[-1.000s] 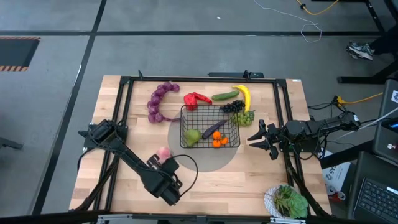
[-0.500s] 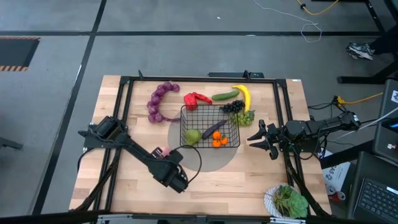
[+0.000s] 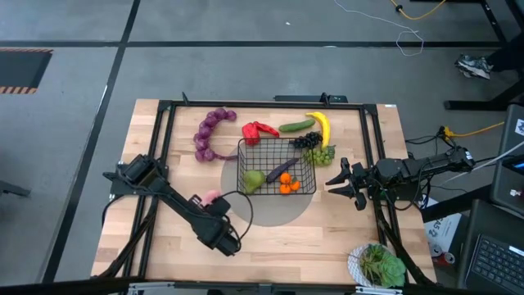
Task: Build produce basket
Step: Put the apricot into the wire basket
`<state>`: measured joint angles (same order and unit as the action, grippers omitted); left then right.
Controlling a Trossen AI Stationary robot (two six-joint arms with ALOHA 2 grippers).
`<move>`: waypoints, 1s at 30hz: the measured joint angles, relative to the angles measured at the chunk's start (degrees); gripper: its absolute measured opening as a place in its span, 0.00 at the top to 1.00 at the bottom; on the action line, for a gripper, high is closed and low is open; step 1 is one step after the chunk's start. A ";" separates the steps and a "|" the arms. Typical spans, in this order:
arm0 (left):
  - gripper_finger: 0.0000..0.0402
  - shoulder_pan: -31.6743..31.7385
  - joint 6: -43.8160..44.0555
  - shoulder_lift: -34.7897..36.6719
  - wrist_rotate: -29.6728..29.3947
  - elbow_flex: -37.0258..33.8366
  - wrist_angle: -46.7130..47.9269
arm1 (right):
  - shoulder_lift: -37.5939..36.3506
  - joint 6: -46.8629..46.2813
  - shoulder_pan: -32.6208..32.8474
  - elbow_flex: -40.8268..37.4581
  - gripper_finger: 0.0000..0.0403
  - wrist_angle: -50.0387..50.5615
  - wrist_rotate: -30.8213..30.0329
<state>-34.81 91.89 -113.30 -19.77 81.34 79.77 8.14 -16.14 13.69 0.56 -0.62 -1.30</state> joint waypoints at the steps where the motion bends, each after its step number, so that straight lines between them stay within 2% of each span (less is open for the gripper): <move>1: 1.00 -0.16 1.17 0.00 -0.02 0.00 1.49 | 0.00 0.00 -0.02 0.00 0.68 0.00 0.00; 8: 1.00 -0.26 6.90 0.00 0.00 0.00 8.90 | 0.00 0.04 -0.02 0.00 0.68 0.00 0.00; 15: 0.99 -0.69 12.99 0.00 0.16 0.27 9.06 | 0.00 0.11 -0.02 0.00 0.68 0.00 0.00; 17: 1.00 -1.17 17.07 0.00 2.33 1.09 10.18 | 0.00 0.11 -0.02 0.00 0.68 0.00 0.00; 21: 0.99 -2.39 24.95 -0.02 10.54 2.12 10.24 | 0.00 0.11 0.00 0.00 0.68 0.00 0.00; 24: 1.00 -4.08 29.14 0.00 13.70 2.71 8.30 | 0.00 0.11 -0.01 0.00 0.68 0.00 0.00; 30: 0.97 -6.94 34.02 -0.02 8.09 2.91 -1.13 | 0.00 0.13 0.00 0.00 0.68 0.00 0.00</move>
<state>-41.76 125.91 -113.32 -11.68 84.25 78.64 8.14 -16.02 13.69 0.56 -0.62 -1.30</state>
